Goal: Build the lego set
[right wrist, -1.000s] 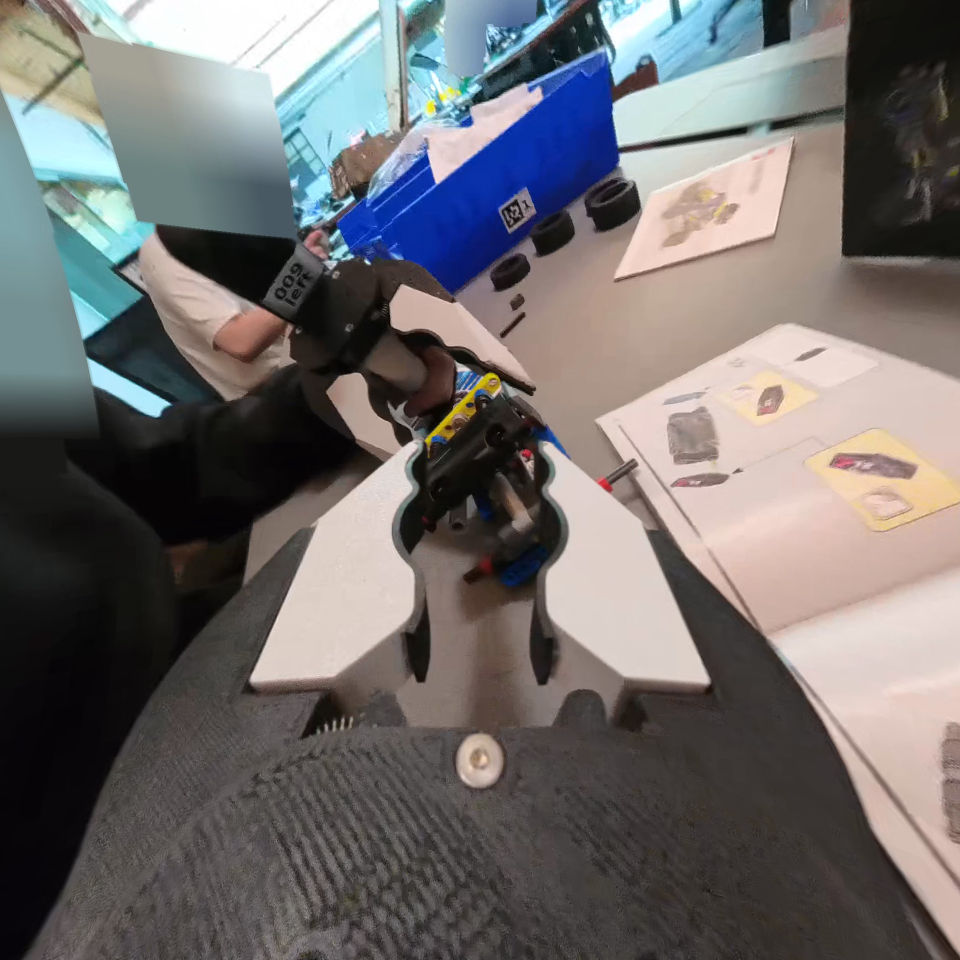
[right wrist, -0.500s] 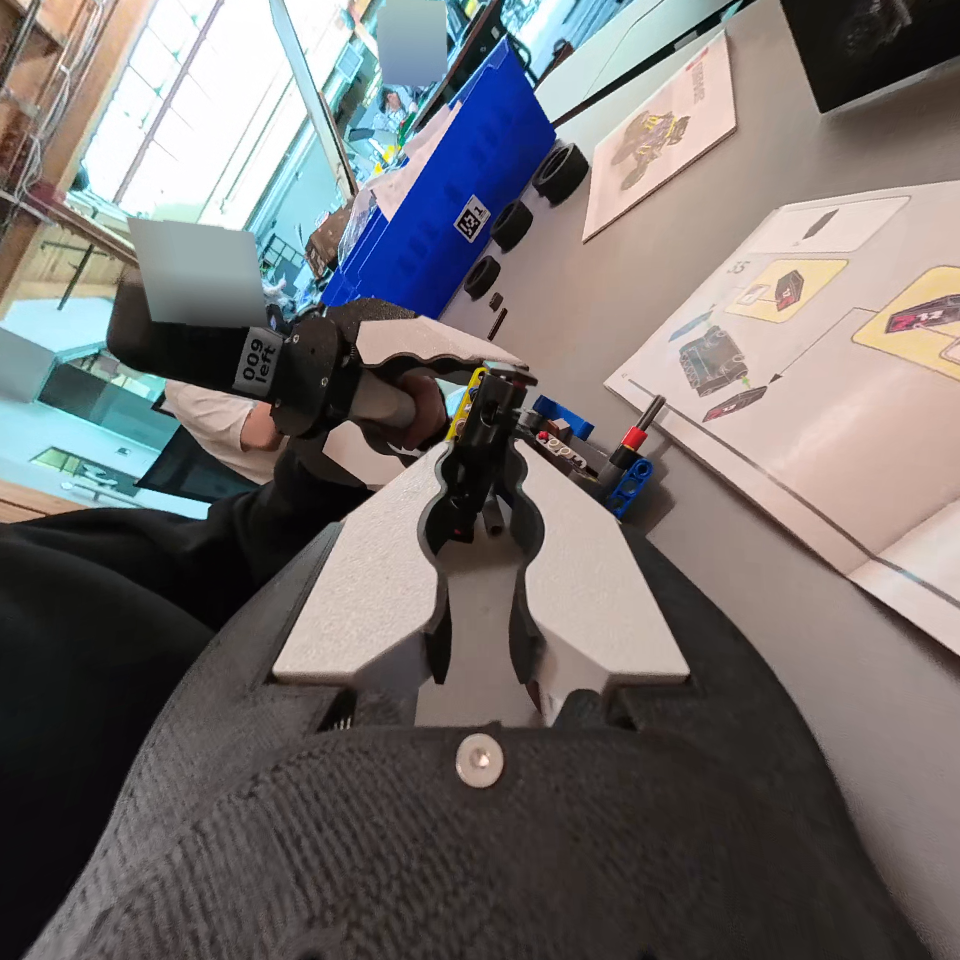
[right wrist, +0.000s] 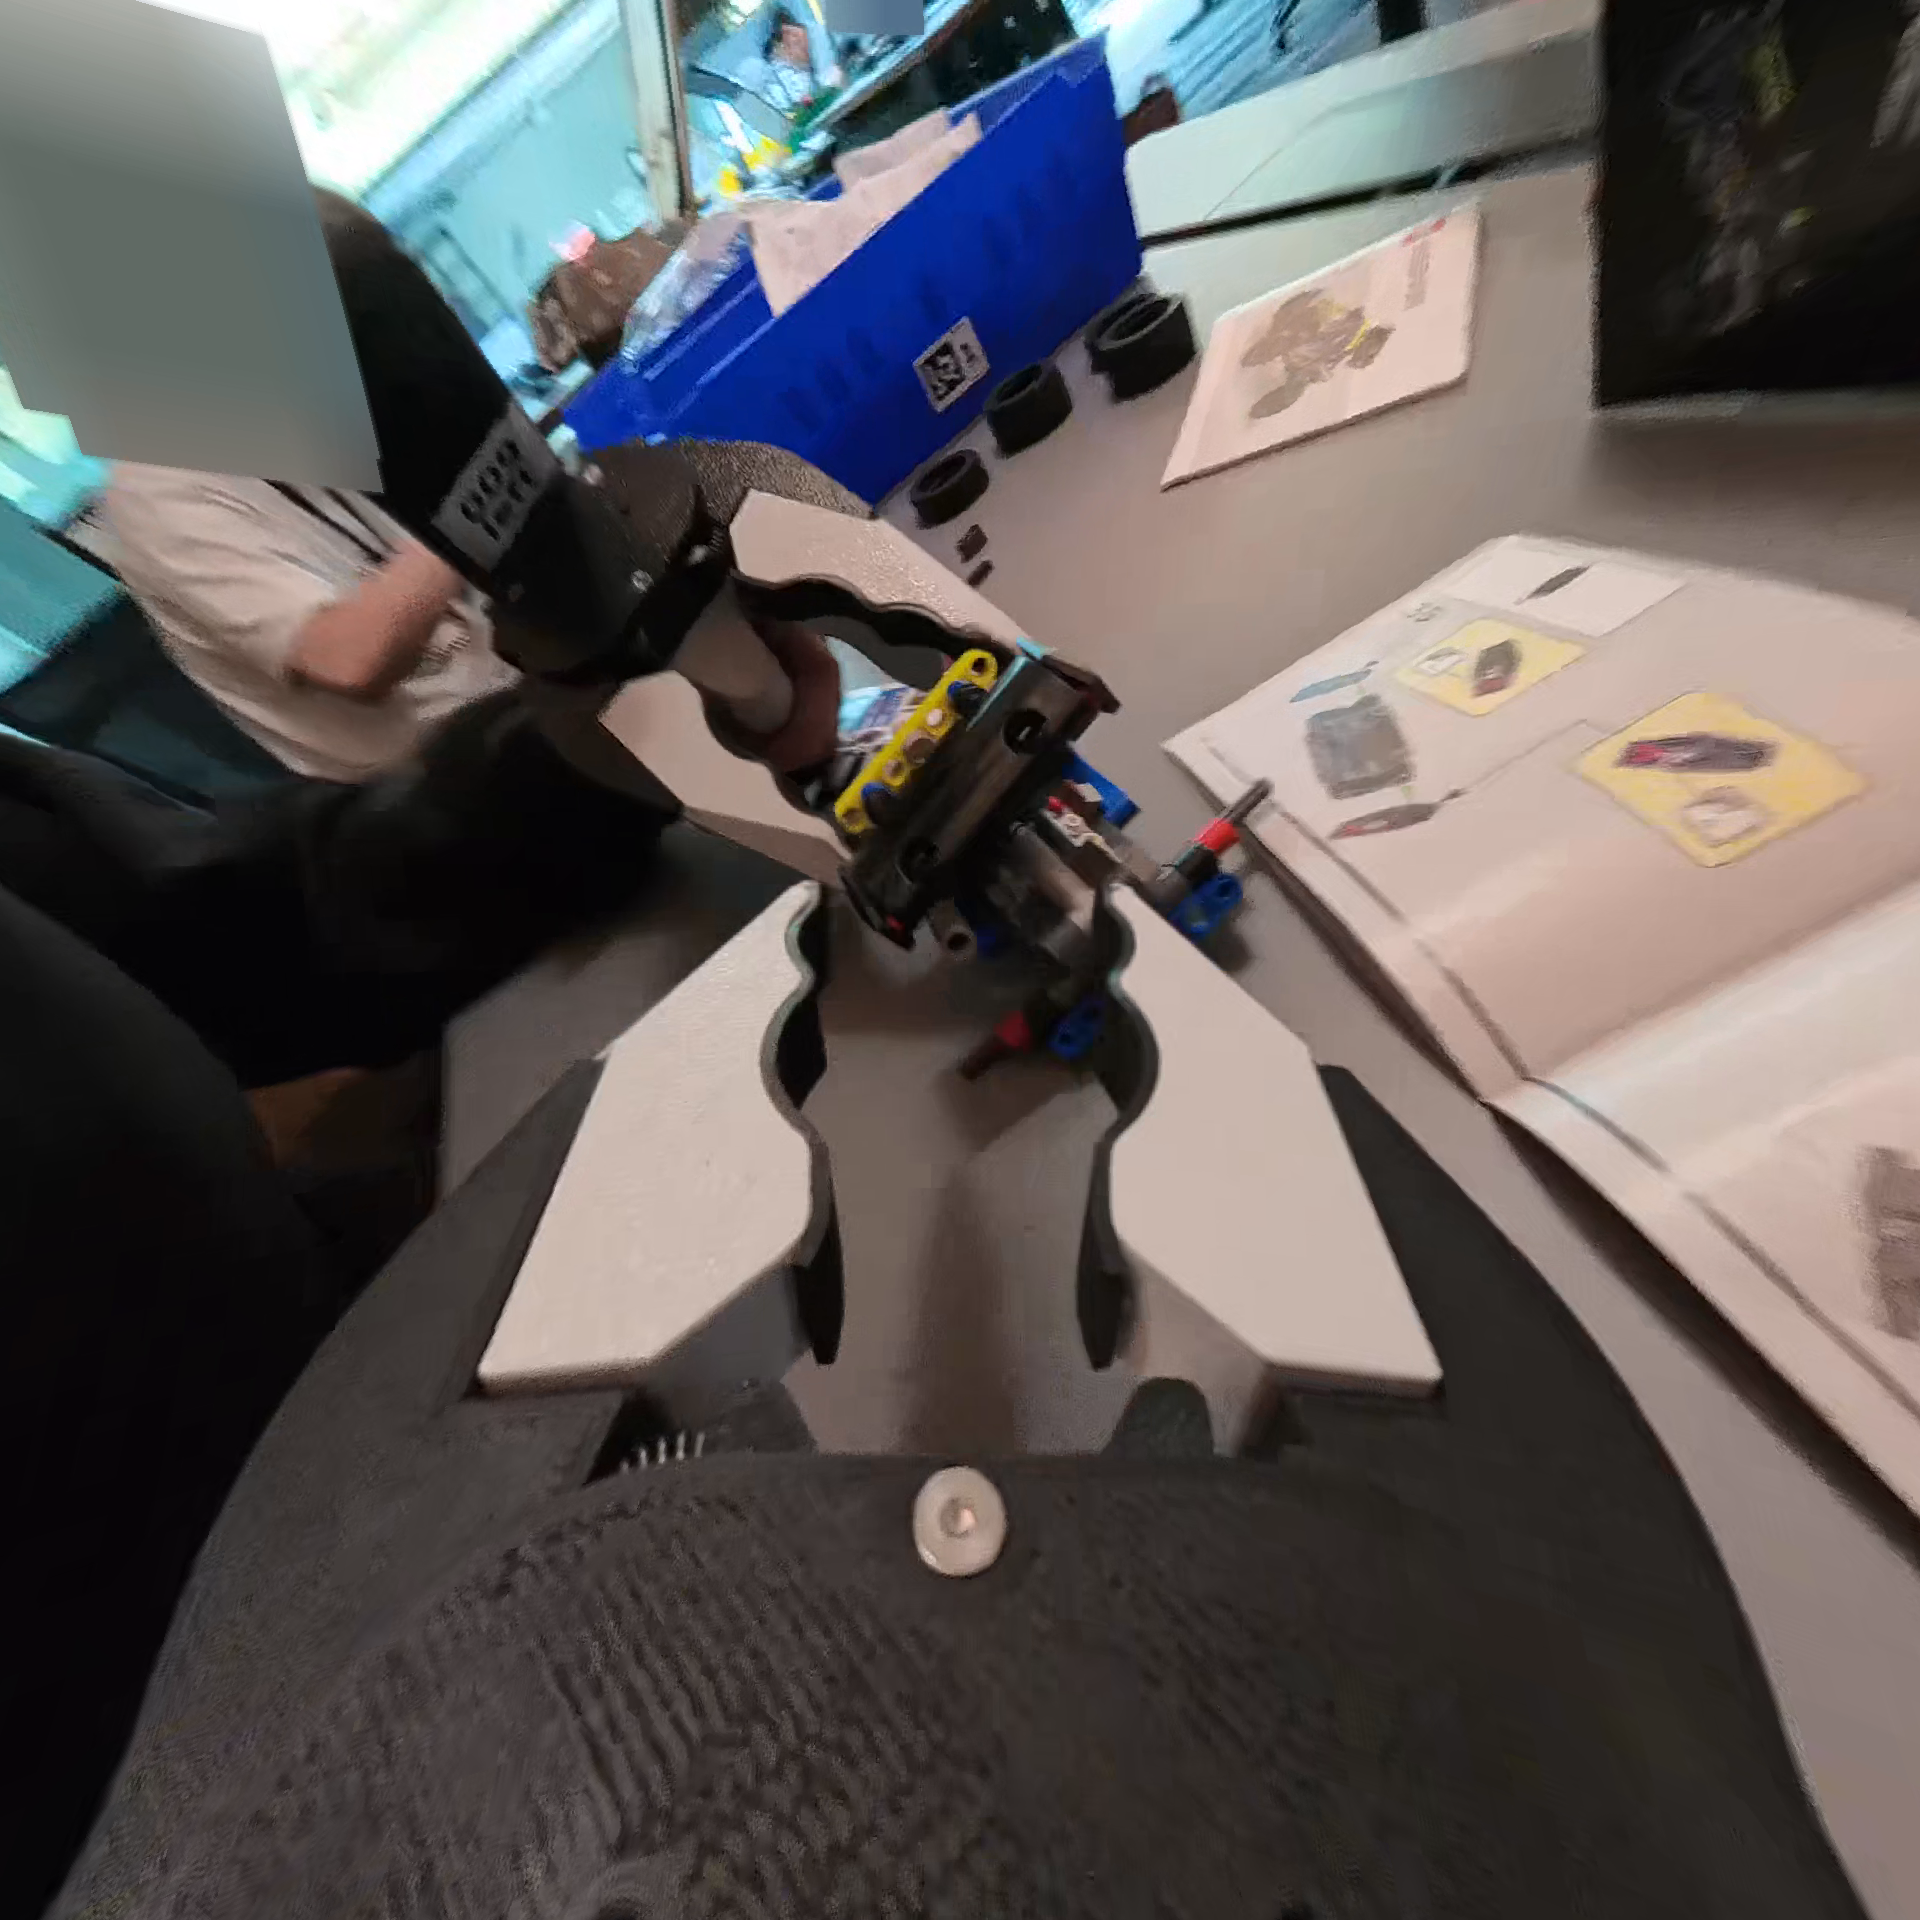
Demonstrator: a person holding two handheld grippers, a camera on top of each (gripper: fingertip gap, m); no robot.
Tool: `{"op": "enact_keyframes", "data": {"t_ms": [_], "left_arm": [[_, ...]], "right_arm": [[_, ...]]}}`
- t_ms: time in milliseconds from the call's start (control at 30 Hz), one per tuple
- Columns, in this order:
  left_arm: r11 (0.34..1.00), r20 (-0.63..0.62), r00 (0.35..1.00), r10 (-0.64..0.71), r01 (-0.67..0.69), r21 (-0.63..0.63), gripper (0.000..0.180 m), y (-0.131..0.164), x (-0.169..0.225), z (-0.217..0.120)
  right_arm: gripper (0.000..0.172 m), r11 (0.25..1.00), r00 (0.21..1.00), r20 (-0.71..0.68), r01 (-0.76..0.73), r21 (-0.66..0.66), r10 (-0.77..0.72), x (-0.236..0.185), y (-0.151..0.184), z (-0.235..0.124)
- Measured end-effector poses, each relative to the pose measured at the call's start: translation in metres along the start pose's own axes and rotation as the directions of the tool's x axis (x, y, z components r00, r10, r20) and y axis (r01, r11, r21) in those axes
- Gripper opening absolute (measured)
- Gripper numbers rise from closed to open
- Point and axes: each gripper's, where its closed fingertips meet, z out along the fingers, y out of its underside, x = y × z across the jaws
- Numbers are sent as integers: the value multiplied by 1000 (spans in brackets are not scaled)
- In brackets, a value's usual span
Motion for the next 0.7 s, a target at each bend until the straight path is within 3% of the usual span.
{"op": "enact_keyframes", "data": {"t_ms": [133,233,400,467,700], "left_arm": [[996,9,996,-88,88,-5,60,-4,5,5],[986,24,986,-166,166,3,60,-9,11,13],[988,81,985,-153,152,20,61,-15,17,21],[991,100,986,-133,132,22,61,-16,15,21],[999,16,999,-29,29,21,71,-15,21,21]], "right_arm": [[48,944,943,-112,321,73,-312,-11,-3,-17],[46,900,879,-204,435,-26,-431,-10,10,-17],[30,881,833,-293,463,-94,-469,-4,17,-16],[31,882,835,-288,463,-93,-469,-4,16,-15],[28,893,847,-289,444,-74,-445,-2,14,-18]]}}
